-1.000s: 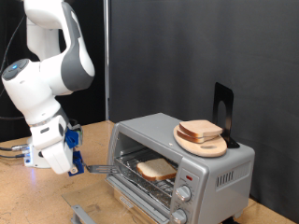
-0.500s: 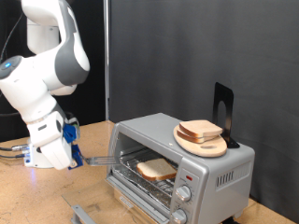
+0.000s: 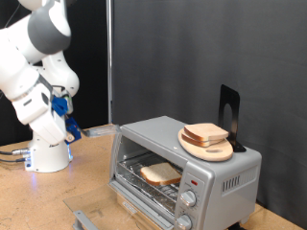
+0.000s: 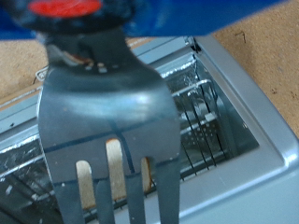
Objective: Make a piece of toast with the oven
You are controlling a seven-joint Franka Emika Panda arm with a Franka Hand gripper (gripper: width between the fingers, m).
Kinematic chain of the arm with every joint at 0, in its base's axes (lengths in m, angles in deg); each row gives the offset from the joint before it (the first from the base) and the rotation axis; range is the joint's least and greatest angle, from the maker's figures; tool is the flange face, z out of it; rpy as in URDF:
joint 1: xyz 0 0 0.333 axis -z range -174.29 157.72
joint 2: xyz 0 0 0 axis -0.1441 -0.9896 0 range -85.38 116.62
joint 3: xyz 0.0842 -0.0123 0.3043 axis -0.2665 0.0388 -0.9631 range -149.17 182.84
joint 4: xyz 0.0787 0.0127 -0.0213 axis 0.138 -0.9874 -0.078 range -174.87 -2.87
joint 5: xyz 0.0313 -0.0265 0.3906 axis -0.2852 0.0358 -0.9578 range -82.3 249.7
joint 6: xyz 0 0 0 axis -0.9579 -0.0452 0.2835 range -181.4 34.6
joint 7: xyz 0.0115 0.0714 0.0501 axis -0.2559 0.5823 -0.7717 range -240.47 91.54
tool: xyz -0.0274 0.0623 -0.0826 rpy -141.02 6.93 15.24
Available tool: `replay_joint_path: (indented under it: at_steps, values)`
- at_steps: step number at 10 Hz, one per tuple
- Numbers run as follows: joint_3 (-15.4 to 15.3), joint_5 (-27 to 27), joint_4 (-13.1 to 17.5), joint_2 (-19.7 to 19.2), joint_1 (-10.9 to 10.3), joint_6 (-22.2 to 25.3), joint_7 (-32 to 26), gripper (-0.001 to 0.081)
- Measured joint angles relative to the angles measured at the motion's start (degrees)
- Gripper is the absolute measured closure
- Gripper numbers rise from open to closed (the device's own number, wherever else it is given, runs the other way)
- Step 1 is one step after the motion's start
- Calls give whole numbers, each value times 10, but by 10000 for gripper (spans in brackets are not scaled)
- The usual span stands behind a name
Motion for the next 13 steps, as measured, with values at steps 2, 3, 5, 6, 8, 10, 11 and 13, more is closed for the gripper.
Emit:
replay_joint_path:
  at_steps: [2, 3, 5, 6, 8, 10, 11, 13]
  values:
    - [3, 0, 4, 1, 2, 12, 1, 443]
    - [2, 0, 3, 1, 1, 15, 2, 443]
    - [2, -37, 2, 8, -1, 64, 2, 443]
    - [1, -58, -2, 21, -5, 85, 2, 443]
    - [-6, -106, -31, 63, -20, 86, 1, 443]
    - [-24, -154, -69, 111, -38, 58, 1, 443]
    - [-35, -174, -86, 133, -47, 46, 2, 443]
    - [-55, -211, -114, 173, -64, 37, 13, 443]
